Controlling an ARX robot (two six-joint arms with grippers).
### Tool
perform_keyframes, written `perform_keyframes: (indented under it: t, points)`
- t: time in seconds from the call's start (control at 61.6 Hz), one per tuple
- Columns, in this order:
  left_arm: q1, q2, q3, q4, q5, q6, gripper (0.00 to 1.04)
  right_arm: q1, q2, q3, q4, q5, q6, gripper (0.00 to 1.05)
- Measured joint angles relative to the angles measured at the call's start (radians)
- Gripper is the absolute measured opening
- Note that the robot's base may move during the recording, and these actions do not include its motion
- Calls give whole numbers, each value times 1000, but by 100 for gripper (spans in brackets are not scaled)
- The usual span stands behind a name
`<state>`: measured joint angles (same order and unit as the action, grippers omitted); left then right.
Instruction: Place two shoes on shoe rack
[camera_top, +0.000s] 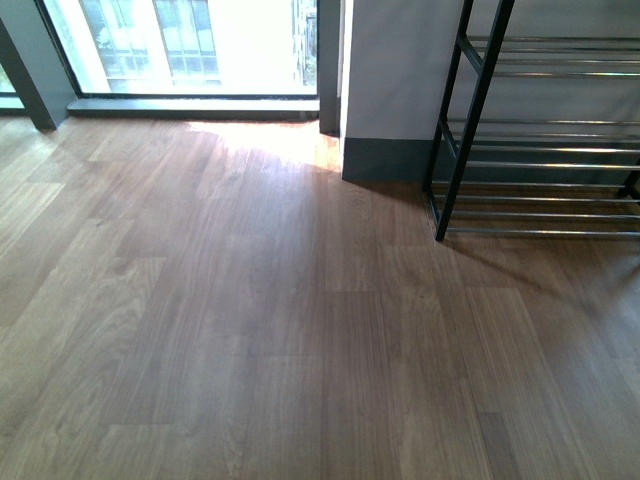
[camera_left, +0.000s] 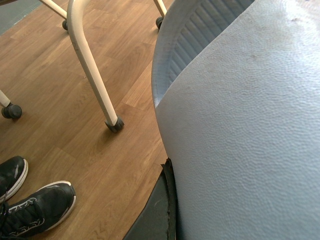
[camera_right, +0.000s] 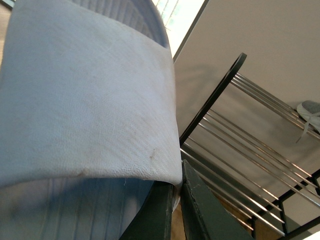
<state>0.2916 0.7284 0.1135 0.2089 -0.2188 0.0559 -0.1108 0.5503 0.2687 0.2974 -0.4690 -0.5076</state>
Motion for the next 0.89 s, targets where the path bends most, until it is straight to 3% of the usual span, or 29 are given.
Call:
perform_keyframes:
  t: [0.892]
  points:
    - [0,-2,0,0,3,0,2,-2,0,-1,0,2,8,1]
